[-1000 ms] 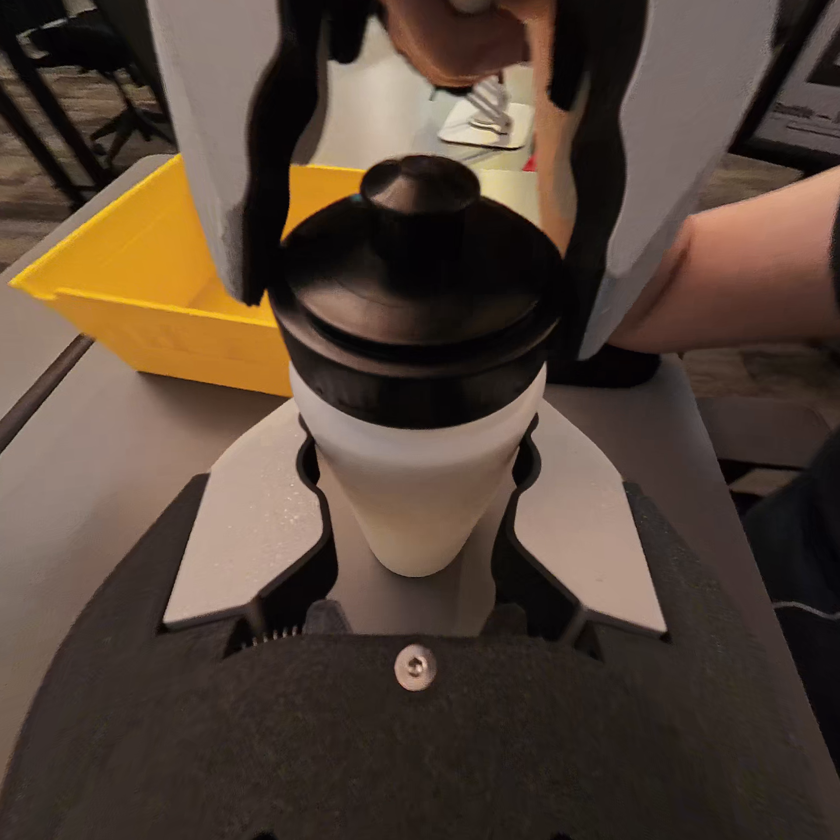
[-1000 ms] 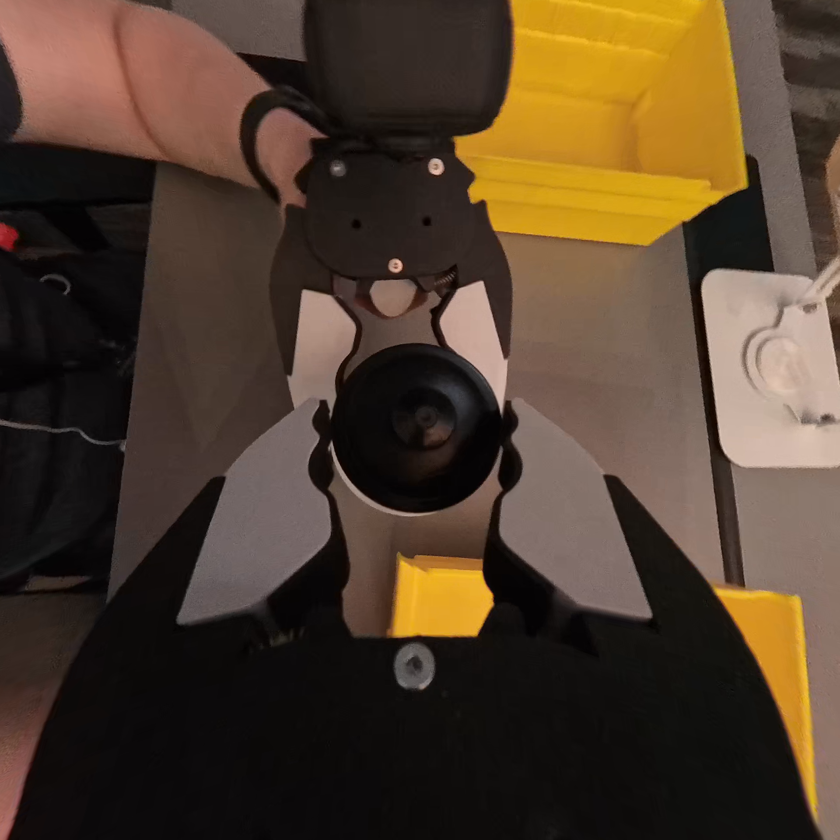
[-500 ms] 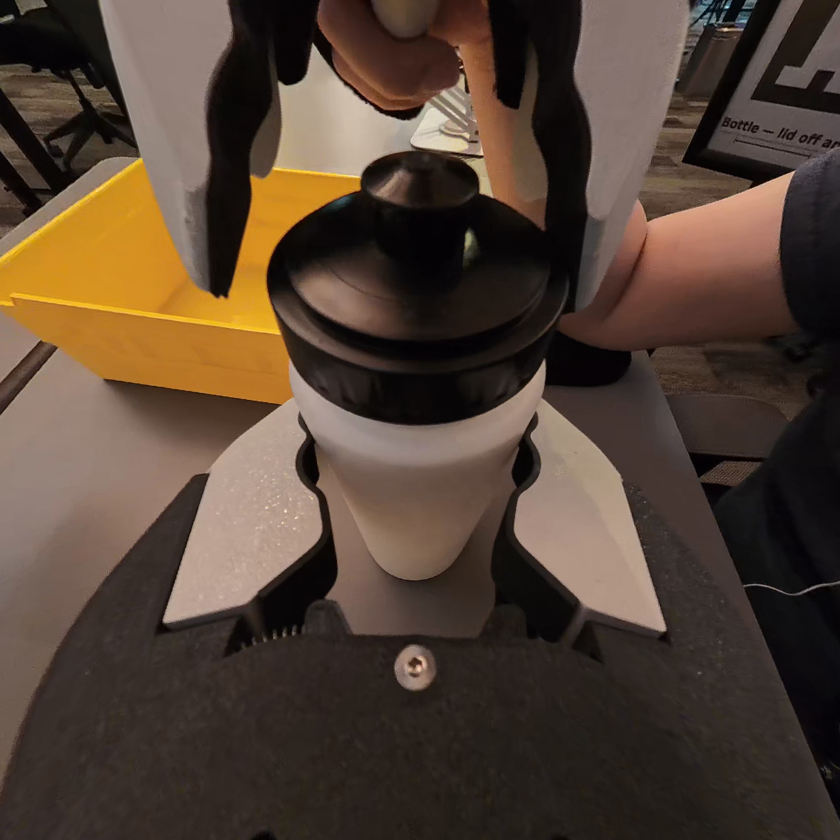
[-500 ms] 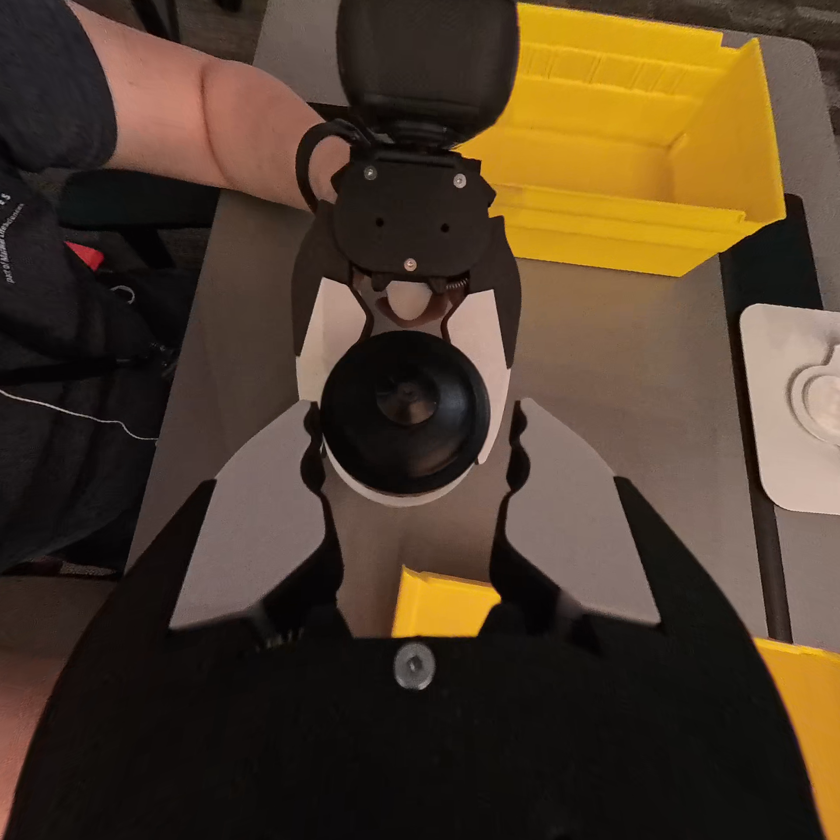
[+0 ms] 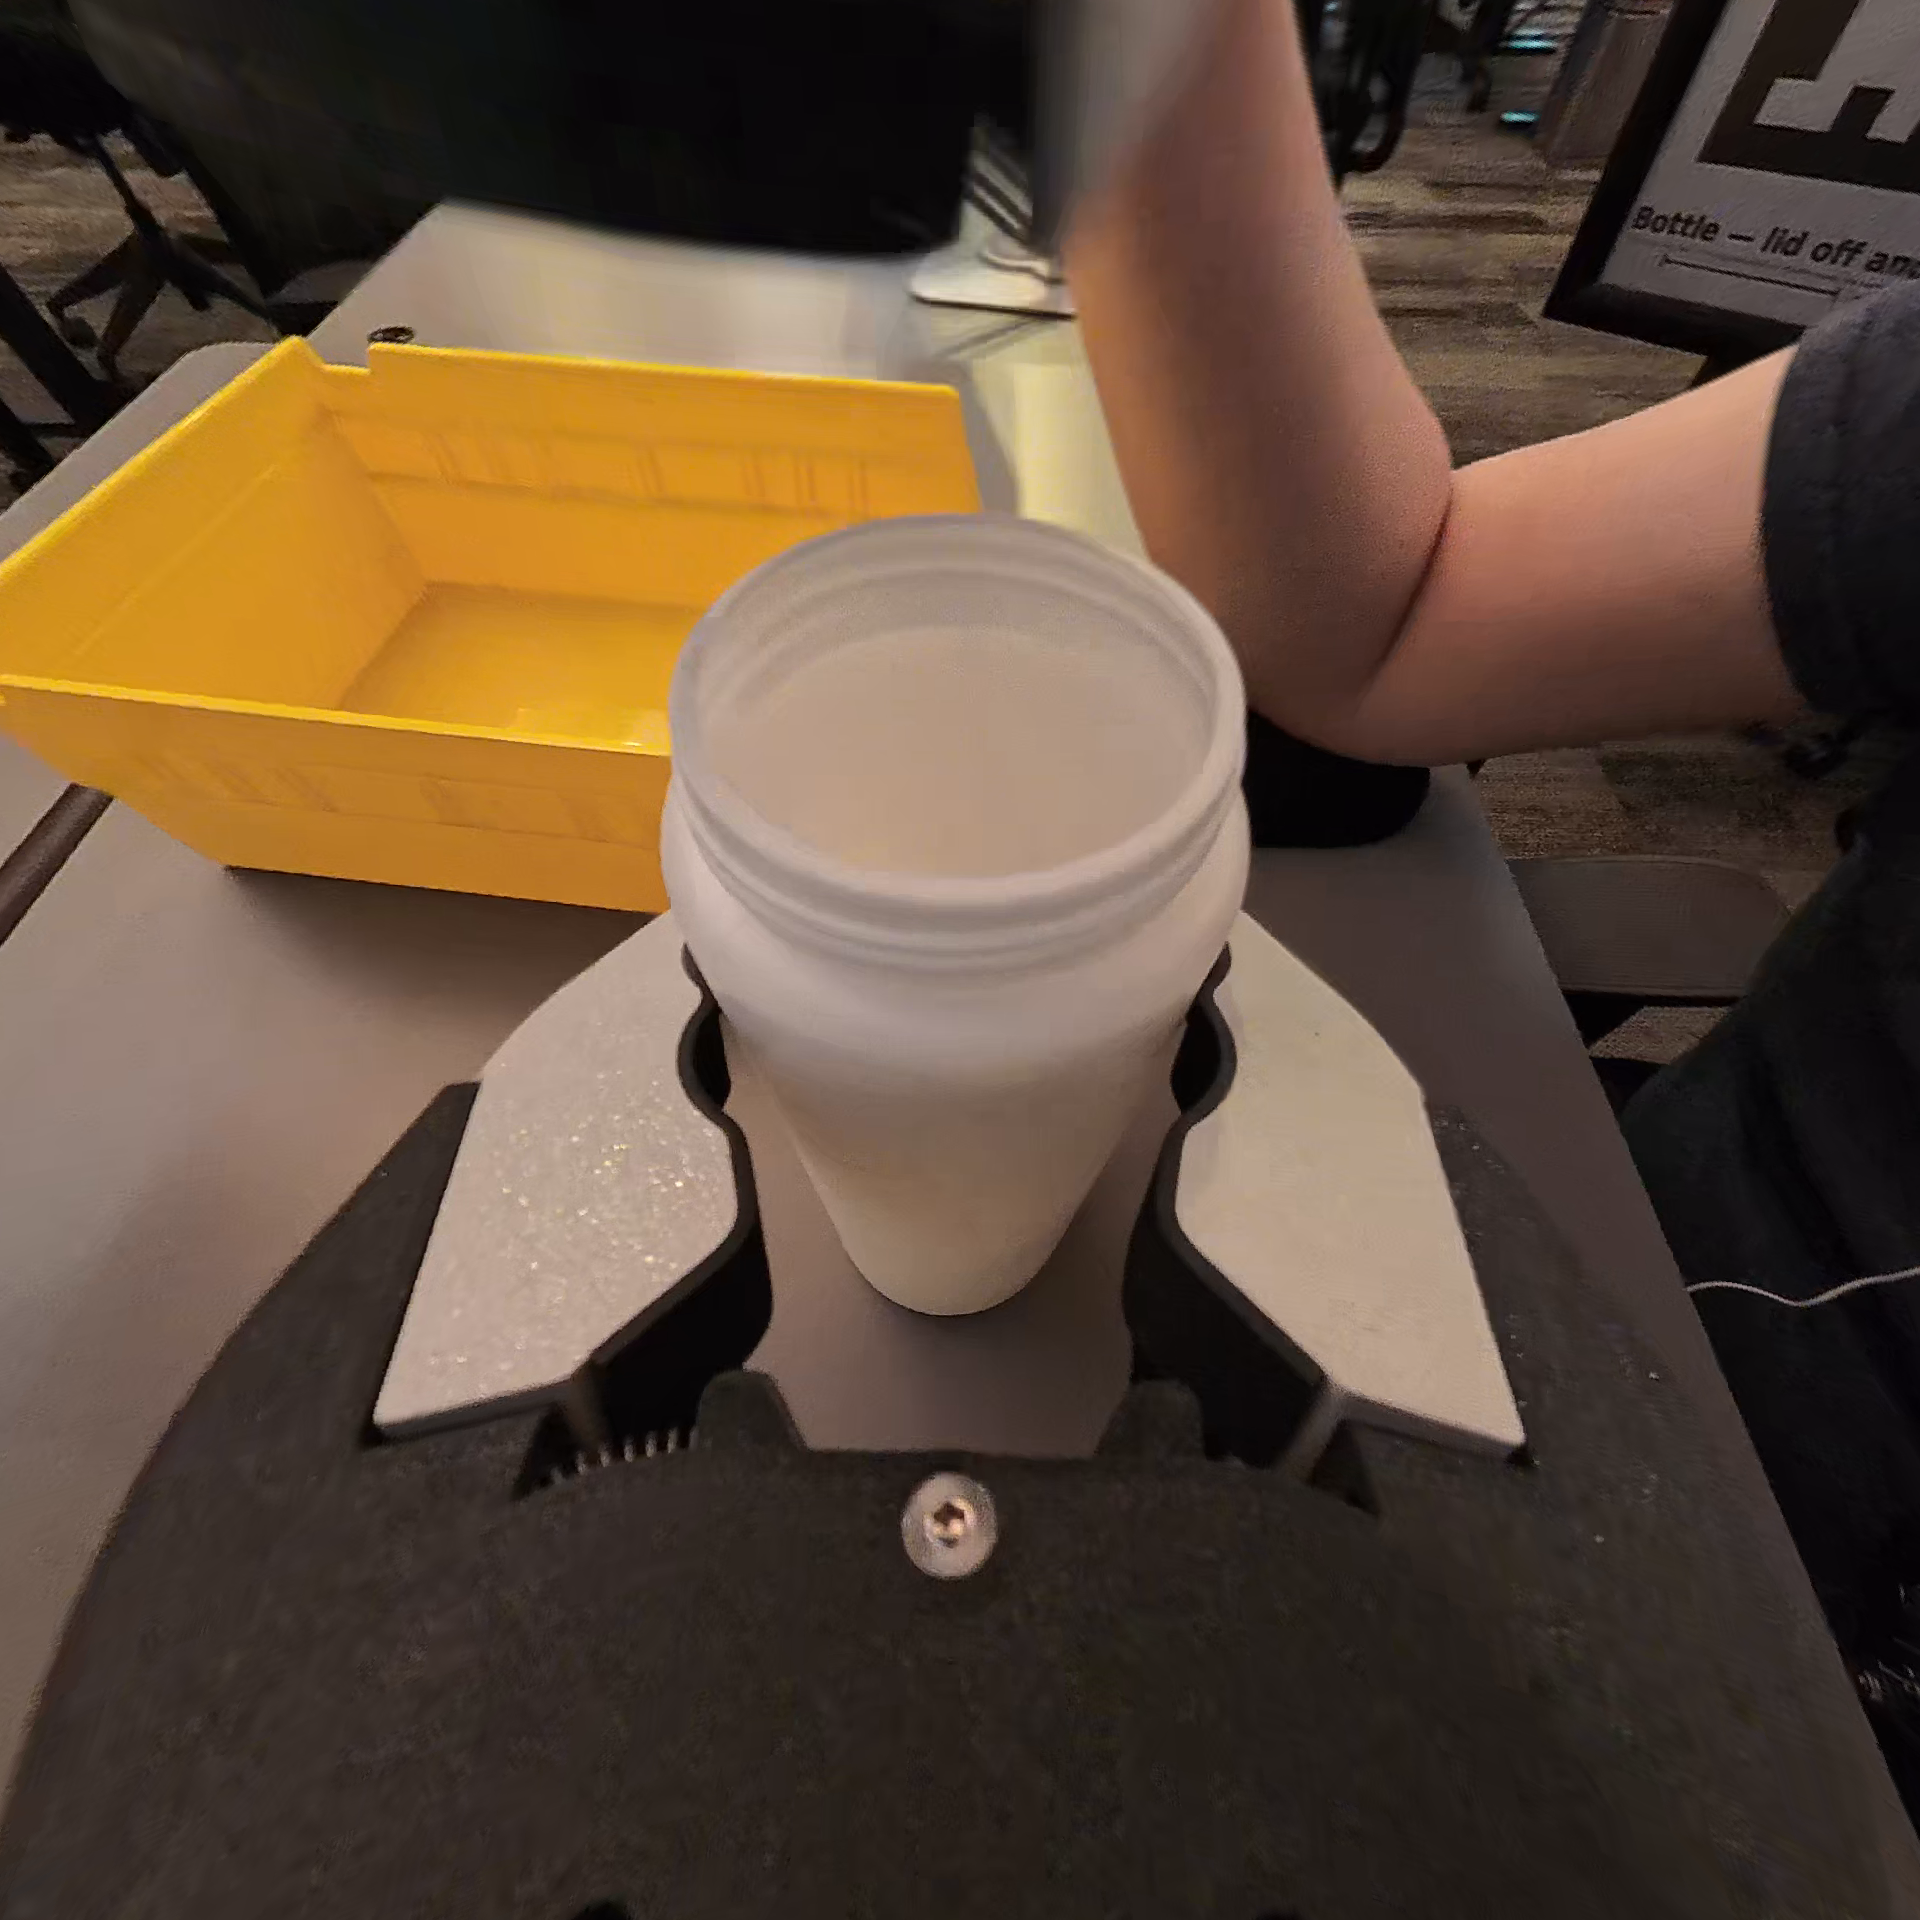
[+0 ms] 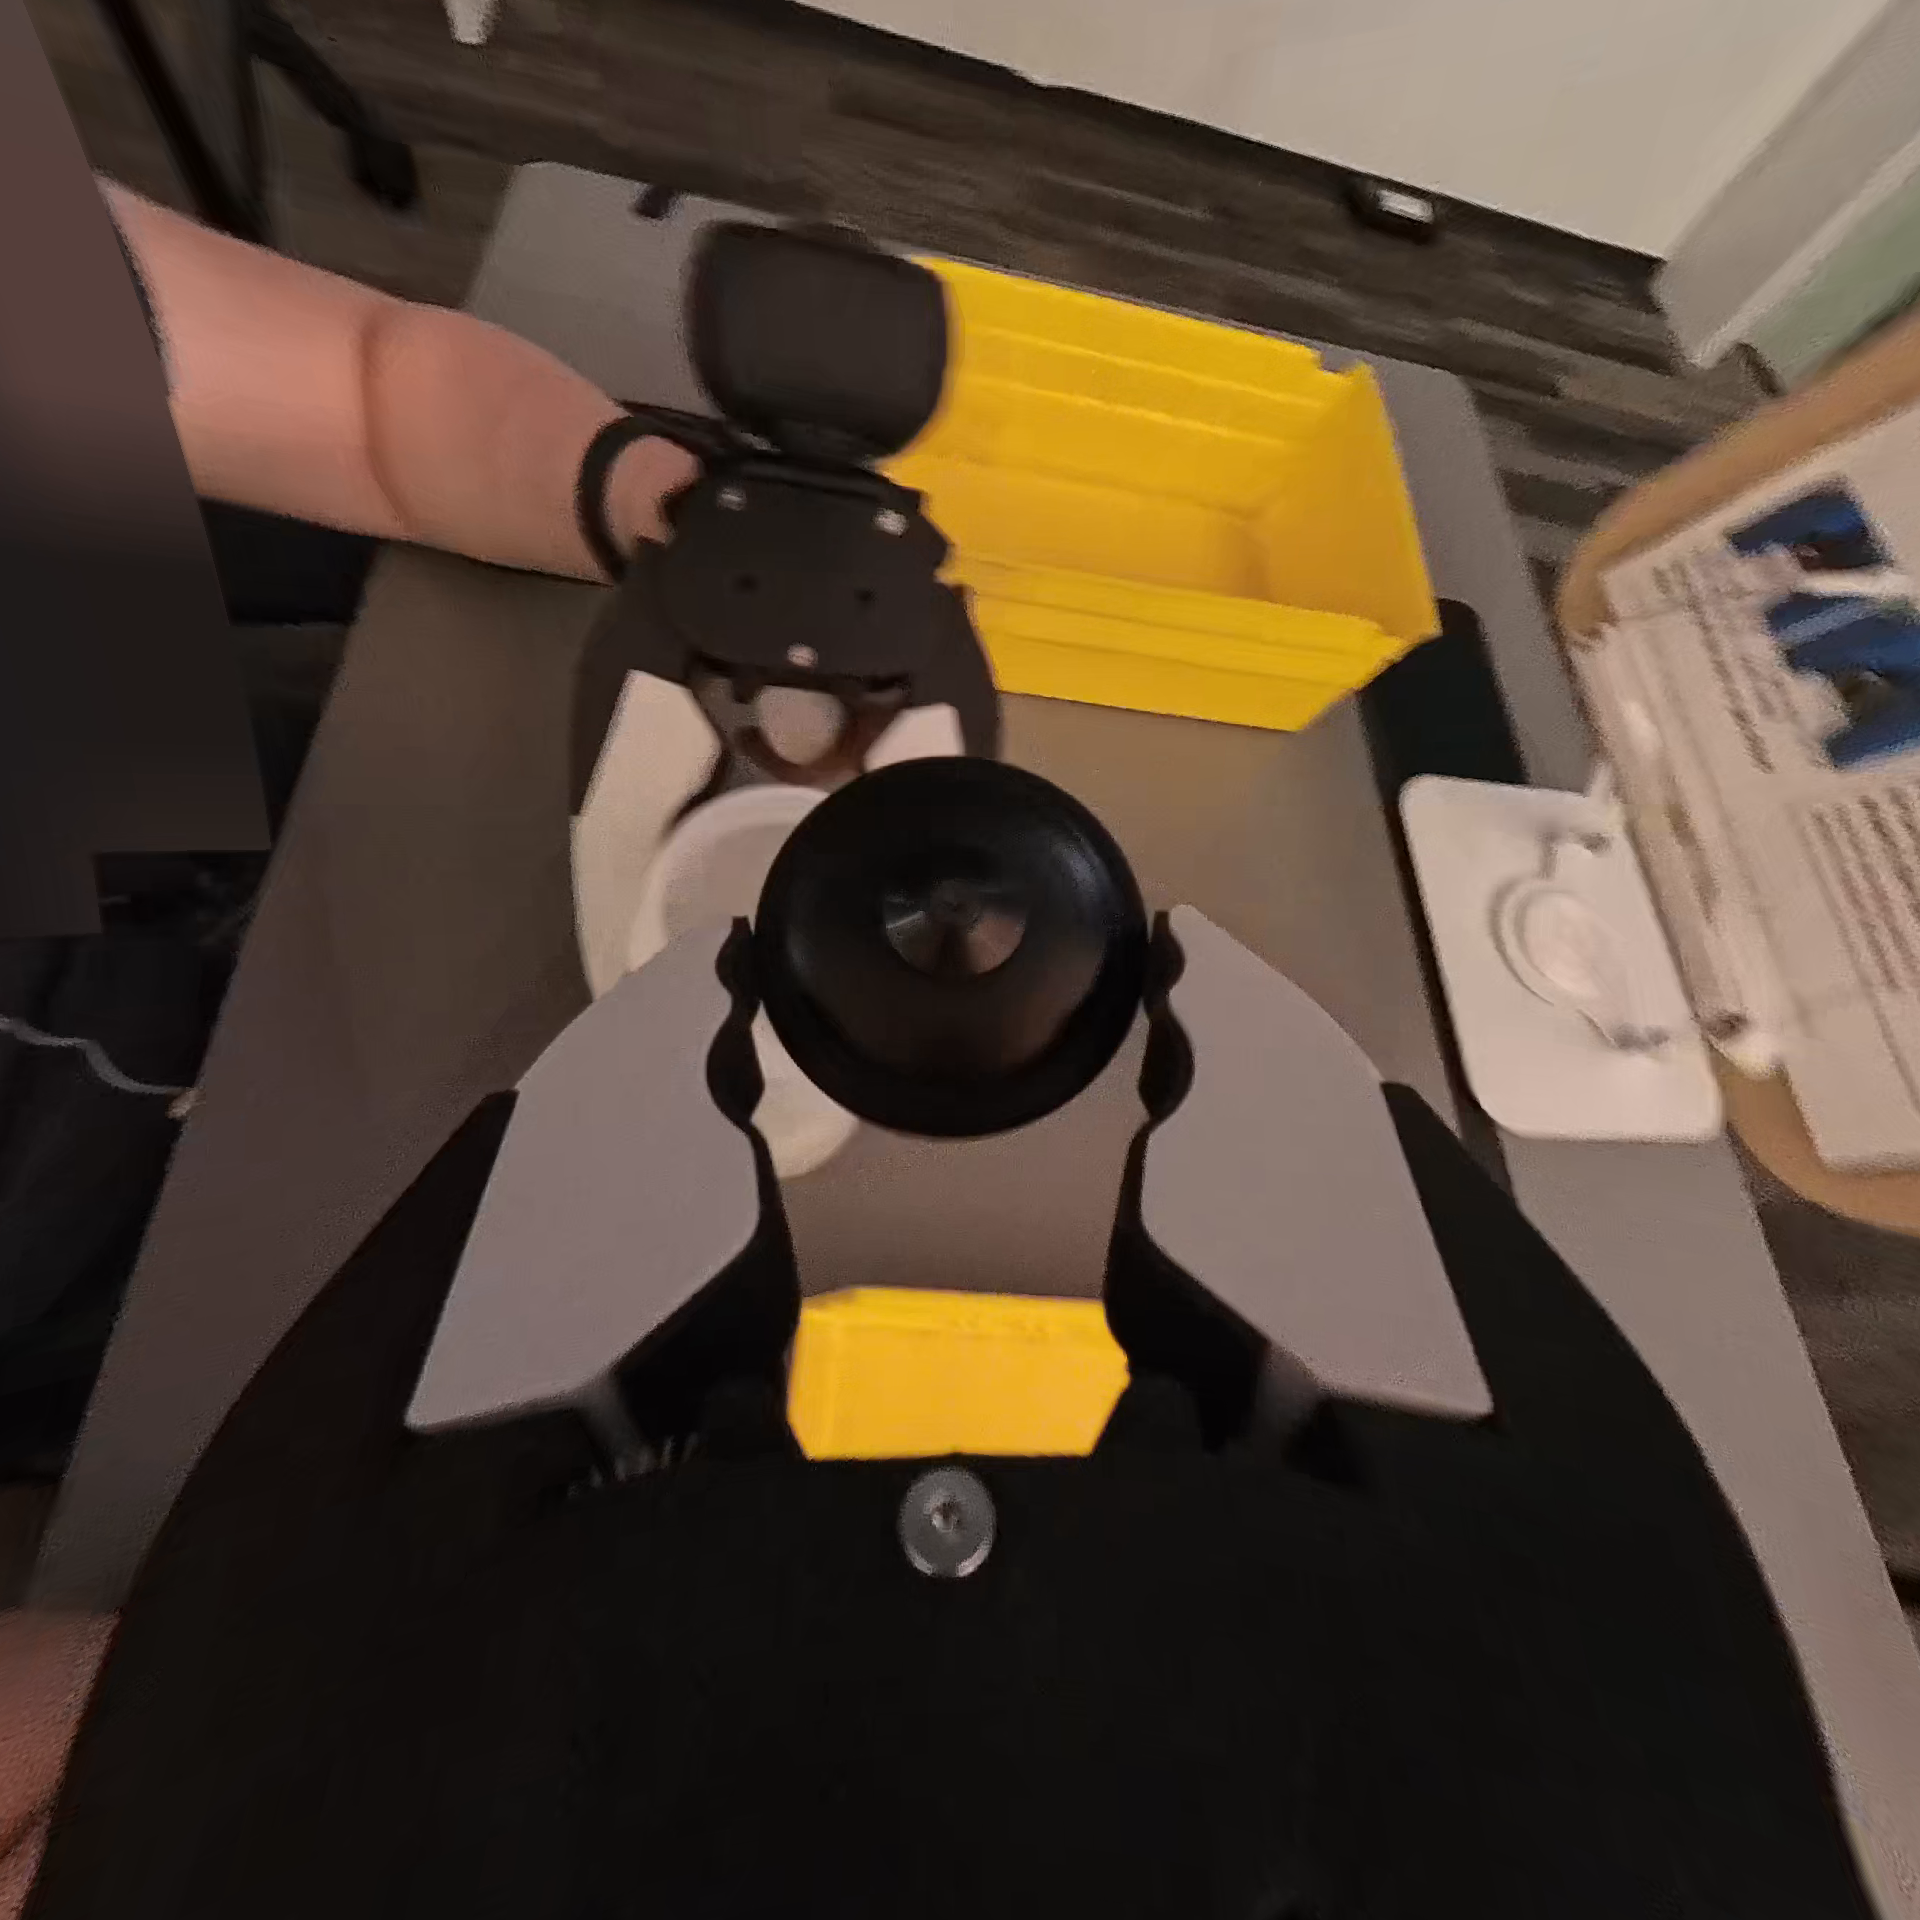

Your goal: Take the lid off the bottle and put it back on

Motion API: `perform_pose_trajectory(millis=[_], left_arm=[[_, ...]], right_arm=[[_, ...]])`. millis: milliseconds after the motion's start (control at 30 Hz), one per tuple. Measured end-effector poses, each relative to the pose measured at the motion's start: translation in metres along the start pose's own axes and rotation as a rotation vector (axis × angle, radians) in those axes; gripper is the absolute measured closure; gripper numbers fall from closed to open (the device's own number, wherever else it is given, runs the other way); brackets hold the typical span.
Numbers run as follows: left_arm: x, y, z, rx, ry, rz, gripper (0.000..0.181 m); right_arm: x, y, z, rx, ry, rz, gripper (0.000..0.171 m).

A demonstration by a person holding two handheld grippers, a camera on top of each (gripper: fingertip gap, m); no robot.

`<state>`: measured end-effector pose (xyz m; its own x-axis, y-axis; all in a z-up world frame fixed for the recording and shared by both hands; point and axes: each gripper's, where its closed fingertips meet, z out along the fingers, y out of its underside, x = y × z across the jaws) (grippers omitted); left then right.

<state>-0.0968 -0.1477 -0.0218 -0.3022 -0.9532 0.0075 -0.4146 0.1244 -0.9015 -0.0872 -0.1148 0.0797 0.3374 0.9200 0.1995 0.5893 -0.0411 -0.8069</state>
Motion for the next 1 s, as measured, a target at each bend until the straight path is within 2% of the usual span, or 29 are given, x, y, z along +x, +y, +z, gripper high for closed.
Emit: perform_pose_trajectory(millis=[33, 100, 200, 233, 300, 400, 467, 633, 733, 900, 1000], left_arm=[[-0.004, 0.001, -0.001, -0.005, -0.020, -0.008, 0.095], [-0.011, 0.001, -0.003, -0.008, -0.055, -0.030, 0.096], [-0.018, 0.002, -0.005, -0.004, -0.084, -0.050, 0.096], [-0.019, 0.002, -0.006, -0.004, -0.087, -0.054, 0.096], [-0.020, 0.002, -0.006, -0.002, -0.087, -0.057, 0.096], [-0.019, 0.003, -0.005, -0.007, -0.087, -0.048, 0.096], [-0.019, 0.002, -0.005, -0.006, -0.089, -0.050, 0.095], [-0.019, 0.002, -0.005, -0.006, -0.093, -0.051, 0.095], [-0.021, 0.003, -0.006, -0.011, -0.104, -0.055, 0.095], [-0.033, 0.004, -0.010, -0.012, -0.158, -0.072, 0.096], [-0.042, 0.004, -0.018, -0.022, -0.207, -0.077, 0.096]], right_arm=[[0.026, 0.011, -0.012, -0.016, 0.117, 0.064, 0.098], [0.089, 0.060, -0.043, -0.104, 0.391, 0.271, 0.098], [0.154, 0.178, -0.081, -0.326, 0.687, 0.682, 0.098], [0.161, 0.216, -0.085, -0.416, 0.720, 0.796, 0.098], [0.160, 0.268, -0.076, -0.536, 0.691, 0.935, 0.098], [0.155, 0.309, -0.063, -0.653, 0.664, 1.024, 0.098], [0.155, 0.320, -0.053, -0.680, 0.650, 1.051, 0.098], [0.164, 0.338, -0.049, -0.825, 0.732, 0.945, 0.098], [0.158, 0.354, -0.042, -0.883, 0.699, 0.971, 0.098], [0.157, 0.343, -0.043, -0.815, 0.672, 1.057, 0.103], [0.166, 0.315, -0.058, -0.736, 0.730, 1.005, 0.103]])
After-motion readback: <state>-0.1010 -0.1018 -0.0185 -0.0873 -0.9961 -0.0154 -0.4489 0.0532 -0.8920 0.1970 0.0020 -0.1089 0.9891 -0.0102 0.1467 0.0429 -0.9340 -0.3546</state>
